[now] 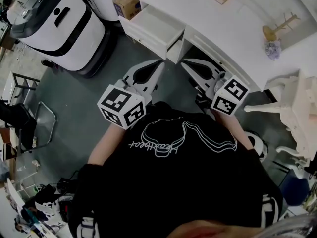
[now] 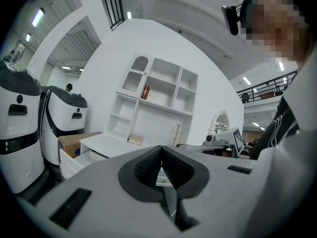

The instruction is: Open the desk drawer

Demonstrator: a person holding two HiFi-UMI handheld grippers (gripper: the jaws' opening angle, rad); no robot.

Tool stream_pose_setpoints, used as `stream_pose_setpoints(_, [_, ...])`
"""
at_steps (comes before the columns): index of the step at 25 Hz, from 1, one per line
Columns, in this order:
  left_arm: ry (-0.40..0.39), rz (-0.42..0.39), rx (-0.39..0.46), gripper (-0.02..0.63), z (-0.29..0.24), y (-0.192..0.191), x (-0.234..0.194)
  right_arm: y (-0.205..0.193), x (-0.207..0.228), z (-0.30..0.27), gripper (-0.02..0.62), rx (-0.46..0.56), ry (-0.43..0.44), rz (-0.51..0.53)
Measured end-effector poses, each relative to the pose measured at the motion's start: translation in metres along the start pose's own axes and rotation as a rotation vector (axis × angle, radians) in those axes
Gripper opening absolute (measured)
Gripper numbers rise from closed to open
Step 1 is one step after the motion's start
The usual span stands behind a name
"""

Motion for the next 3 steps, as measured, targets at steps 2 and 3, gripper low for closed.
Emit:
stream_pose_setpoints(2, [0.000, 0.002, 0.001, 0.005, 0.0012, 0.0015, 0.0020, 0.0009, -0.0029, 0.0010, 0.006, 0.001, 0.005, 0.000])
stream_pose_setpoints(3, [0.001, 0.003, 0.002, 0.005, 0.0018, 0.0022, 0.0030, 0.0014, -0.0042, 0.0016, 0.006, 0.001, 0.007, -0.001])
Point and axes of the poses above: the fingertips, and each gripper's own axes: z backward along the fingers, x to its right, y out of its top, the point moved 8 cm from there along z, backward along the fingers, and after that the axes turned 5 degrees about -y, right-handed, at the moved point
